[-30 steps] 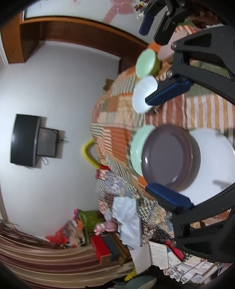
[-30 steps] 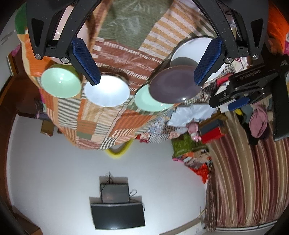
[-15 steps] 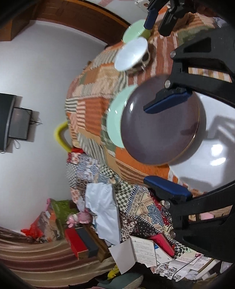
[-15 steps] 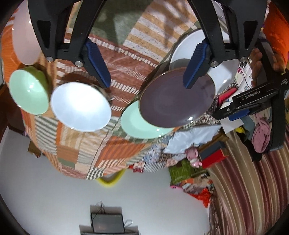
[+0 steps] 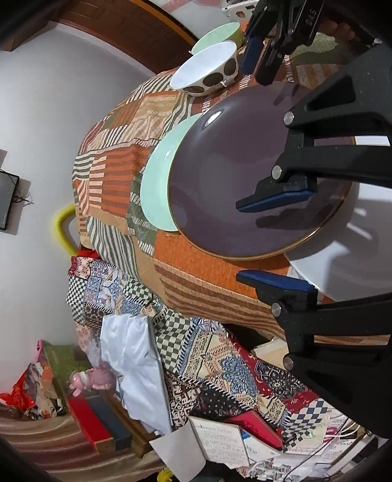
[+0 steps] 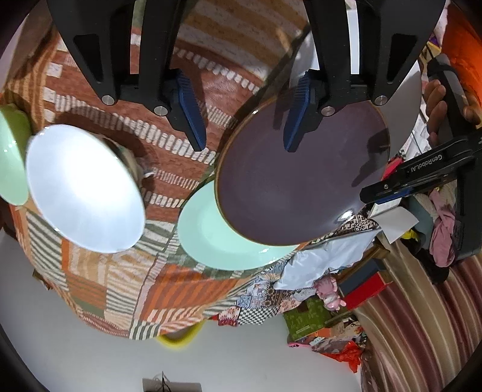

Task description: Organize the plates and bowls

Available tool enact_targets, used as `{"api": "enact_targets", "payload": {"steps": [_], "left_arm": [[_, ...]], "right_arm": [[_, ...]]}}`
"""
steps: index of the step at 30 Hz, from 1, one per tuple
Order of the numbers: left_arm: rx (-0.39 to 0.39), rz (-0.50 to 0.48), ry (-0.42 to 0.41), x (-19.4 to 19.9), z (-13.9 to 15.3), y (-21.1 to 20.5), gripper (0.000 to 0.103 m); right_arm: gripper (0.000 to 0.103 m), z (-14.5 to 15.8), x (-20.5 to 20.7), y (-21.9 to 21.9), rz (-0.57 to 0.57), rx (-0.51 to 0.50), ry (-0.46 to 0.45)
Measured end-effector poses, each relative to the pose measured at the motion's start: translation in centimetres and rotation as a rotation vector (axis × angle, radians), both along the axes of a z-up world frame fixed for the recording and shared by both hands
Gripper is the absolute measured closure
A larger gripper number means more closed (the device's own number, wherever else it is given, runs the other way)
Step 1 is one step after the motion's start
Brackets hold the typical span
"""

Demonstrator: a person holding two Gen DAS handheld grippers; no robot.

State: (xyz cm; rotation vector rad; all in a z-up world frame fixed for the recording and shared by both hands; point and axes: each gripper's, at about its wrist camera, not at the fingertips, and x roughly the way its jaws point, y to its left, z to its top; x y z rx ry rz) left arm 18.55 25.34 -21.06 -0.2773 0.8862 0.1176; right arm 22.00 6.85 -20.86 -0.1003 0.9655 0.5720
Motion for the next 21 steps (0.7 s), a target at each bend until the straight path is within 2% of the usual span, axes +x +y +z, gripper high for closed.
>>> {"api": "enact_targets", "payload": {"steps": [3,6,11,14,21], "left_arm": [[-0.017,-0.012,0.01,0.5,-0.3,0.2,0.065],[-0.023,-0.019,0.017,0.9,-0.7,0.3,0.072],[-0.048,-0.018,0.033,1.4,-1.2,0.7,0.076],[-0.064,-0.026,0.043,1.7,-1.5,0.8,0.079],[-0.103,-0.04,0.048,2.0,-1.7,1.3,0.079]], "right_arm": [[0.061,-0.5,0.5,0.3,0.002,0.002,0.021],[0.066,-1.0,1.0,0.6,-0.001,0.01,0.051],[0.07,-1.3,1.5,0.7,-0.015,0.016,0.066],[0.072,-1.6,1.7,0.9,-0.014,0.018,0.077],[0.073,-2.0,2.5,0.9,-0.02,0.045,0.105]]}}
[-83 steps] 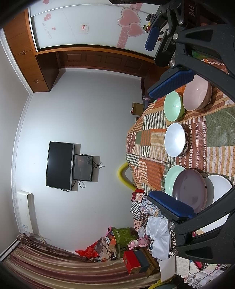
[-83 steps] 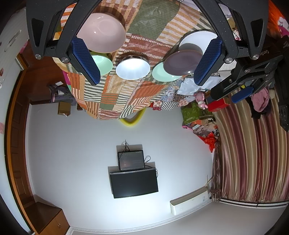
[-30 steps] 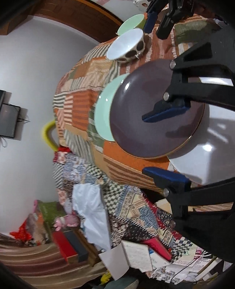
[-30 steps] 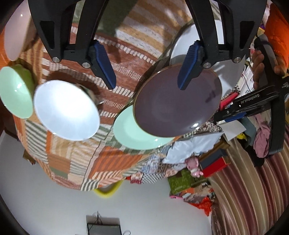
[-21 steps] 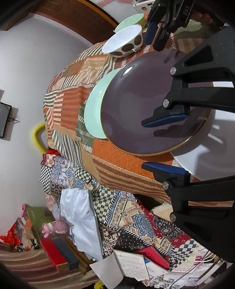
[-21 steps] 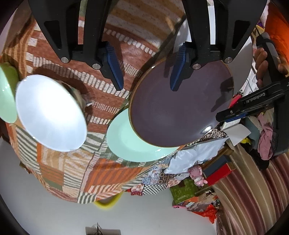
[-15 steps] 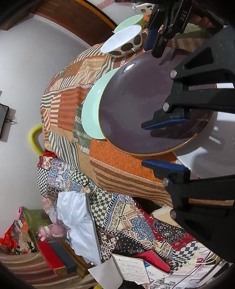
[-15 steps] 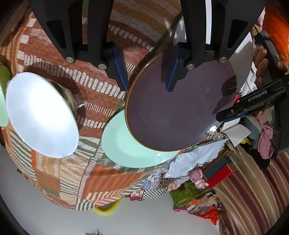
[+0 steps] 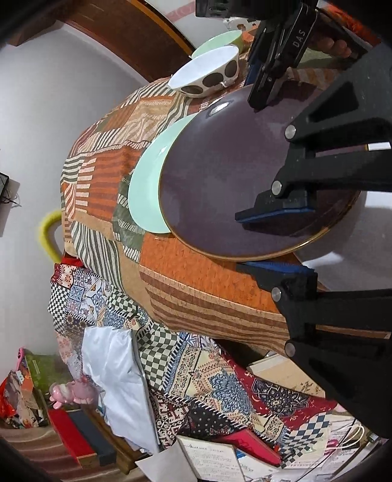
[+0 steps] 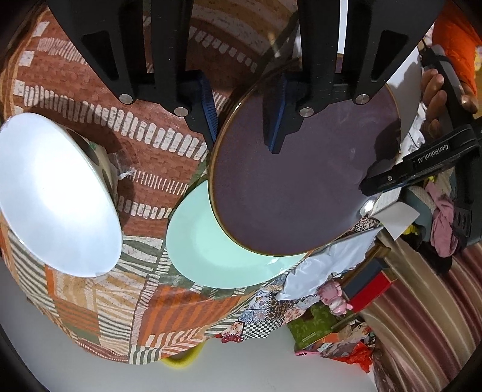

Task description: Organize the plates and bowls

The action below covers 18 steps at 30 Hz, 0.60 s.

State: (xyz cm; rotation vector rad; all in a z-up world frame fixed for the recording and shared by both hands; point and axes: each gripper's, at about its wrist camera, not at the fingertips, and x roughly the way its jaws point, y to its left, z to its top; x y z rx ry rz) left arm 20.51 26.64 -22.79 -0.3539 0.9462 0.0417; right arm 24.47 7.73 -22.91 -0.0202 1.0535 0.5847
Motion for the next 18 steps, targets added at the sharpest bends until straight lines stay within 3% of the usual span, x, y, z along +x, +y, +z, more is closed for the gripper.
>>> {"api": "enact_targets", "payload": {"steps": [3,18], "left_arm": [[-0.032,-0.005,0.006,0.2,-0.2,0.3,0.079],[-0.04,-0.028,-0.015,-1.0,1.1,-1.3,0.079]], "right_arm": [[0.073,-0.1,0.1,-0.1,-0.003,0.016,0.013],[0.073,0.6,-0.7,-1.9,-0.018,0.025,0.006]]}}
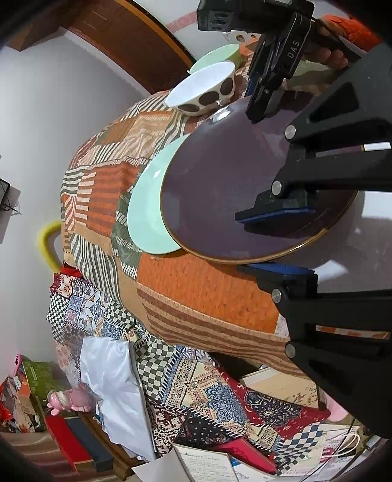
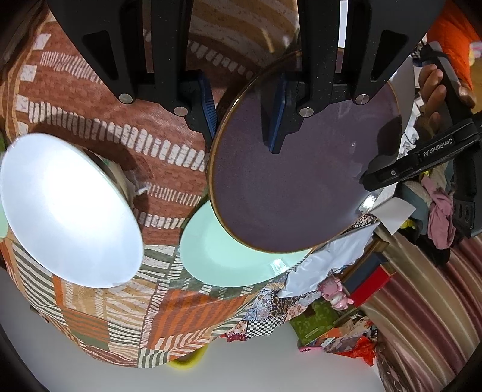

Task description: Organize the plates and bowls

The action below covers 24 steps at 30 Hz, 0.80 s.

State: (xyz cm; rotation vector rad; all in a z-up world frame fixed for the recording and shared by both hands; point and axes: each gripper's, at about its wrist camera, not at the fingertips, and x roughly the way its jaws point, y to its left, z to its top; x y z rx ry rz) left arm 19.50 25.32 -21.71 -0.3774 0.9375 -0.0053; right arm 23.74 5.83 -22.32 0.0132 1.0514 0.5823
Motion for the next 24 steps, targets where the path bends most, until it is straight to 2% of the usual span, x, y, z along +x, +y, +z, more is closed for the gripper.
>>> {"api": "enact_targets", "payload": {"steps": [24], "left_arm": [[0.0,-0.02,-0.062,-3.9,3.9,-5.1,0.079]], "right_arm": [[0.073,3.3,-4.0,-4.6,-0.028,0.031,-0.097]]}}
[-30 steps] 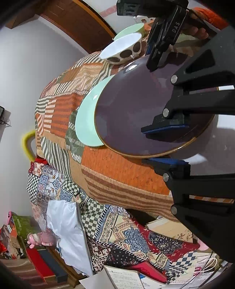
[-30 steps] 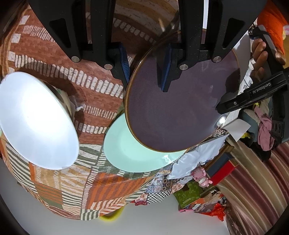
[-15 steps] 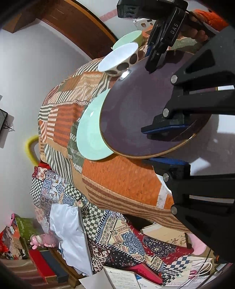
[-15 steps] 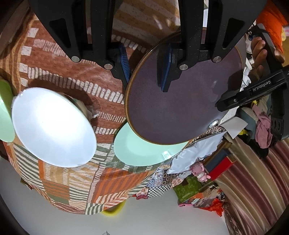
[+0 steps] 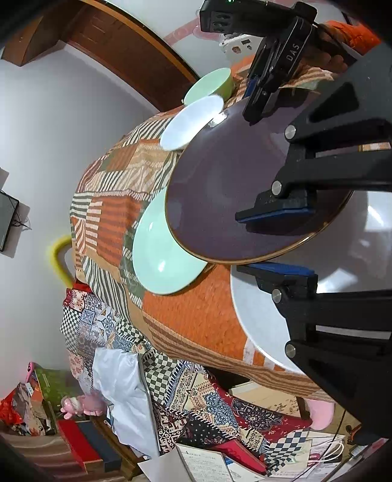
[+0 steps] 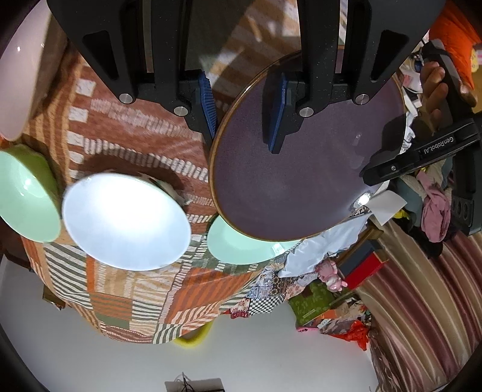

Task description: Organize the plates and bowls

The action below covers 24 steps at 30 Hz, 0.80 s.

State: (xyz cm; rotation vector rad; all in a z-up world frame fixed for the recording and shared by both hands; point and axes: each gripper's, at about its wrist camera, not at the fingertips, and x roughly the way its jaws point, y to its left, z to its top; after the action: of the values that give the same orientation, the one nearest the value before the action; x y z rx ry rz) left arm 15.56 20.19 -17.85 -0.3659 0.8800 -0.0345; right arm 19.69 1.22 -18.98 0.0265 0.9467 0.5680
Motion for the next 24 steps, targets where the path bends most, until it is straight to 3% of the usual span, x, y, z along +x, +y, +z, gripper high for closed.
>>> {"api": "enact_targets", "payload": {"steps": [11,24], "left_arm": [[0.008,-0.04,-0.018,-2.0,1.4,-4.3,0.079],[-0.009,-0.083,0.018,-3.4,0.1,-7.9,0.079]], "right_arm": [[0.073,0.8,-2.5,-3.7,-0.043,0.016,-0.021],[0.073,0.0,-4.8,-6.8,-0.083,-0.004,-0.008]]}}
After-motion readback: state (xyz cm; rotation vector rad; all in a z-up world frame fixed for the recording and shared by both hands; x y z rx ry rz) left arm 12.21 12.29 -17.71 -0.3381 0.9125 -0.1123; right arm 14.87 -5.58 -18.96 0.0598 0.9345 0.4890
